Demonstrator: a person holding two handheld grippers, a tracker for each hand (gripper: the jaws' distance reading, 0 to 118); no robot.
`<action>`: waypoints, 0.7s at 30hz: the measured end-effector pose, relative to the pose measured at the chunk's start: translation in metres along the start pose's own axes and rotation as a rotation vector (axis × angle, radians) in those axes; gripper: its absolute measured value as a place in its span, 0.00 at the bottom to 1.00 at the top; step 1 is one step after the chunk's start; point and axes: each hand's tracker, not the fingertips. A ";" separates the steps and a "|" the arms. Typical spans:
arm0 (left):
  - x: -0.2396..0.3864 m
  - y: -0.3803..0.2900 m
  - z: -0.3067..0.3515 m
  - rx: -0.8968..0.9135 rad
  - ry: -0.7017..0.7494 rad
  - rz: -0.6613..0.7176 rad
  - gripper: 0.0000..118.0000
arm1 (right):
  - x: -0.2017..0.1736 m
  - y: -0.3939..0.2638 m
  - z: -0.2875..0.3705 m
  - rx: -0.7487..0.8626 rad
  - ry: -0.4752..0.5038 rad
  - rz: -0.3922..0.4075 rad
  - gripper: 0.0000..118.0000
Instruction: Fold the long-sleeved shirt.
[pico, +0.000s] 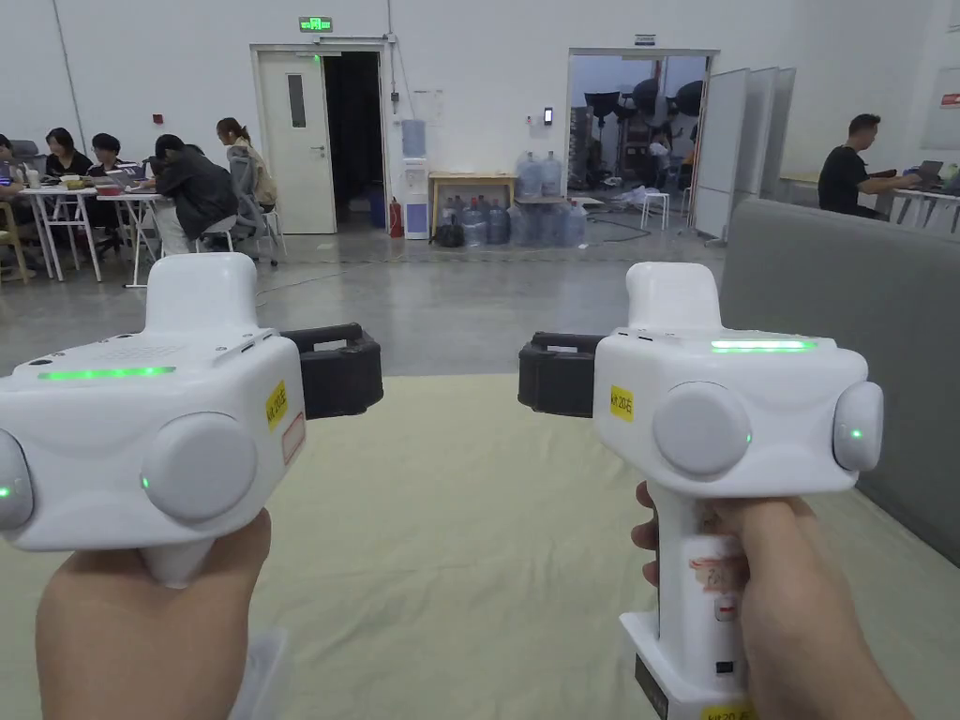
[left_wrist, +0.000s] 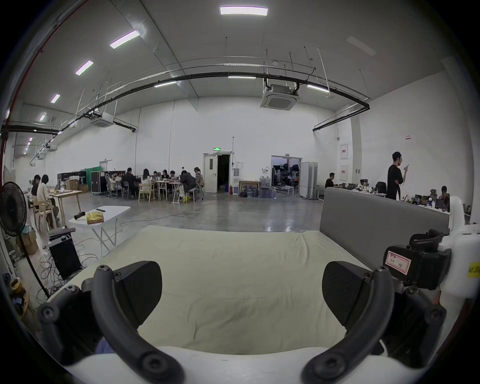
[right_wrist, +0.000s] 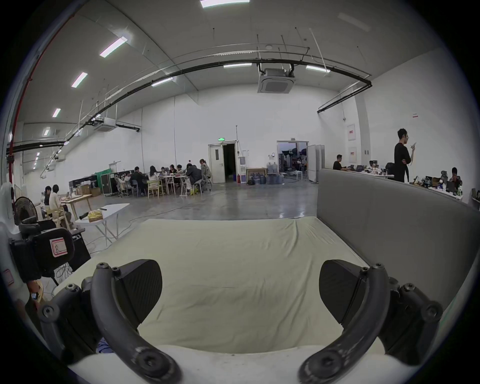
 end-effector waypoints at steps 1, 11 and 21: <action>0.000 0.000 -0.001 -0.004 -0.004 0.004 1.00 | 0.000 0.000 0.001 0.001 0.007 -0.004 1.00; -0.002 0.000 -0.001 -0.002 -0.010 0.024 1.00 | 0.000 0.000 0.002 -0.003 0.023 0.000 1.00; -0.001 -0.001 -0.002 -0.009 0.000 0.008 1.00 | -0.004 -0.004 0.002 -0.006 0.016 0.015 1.00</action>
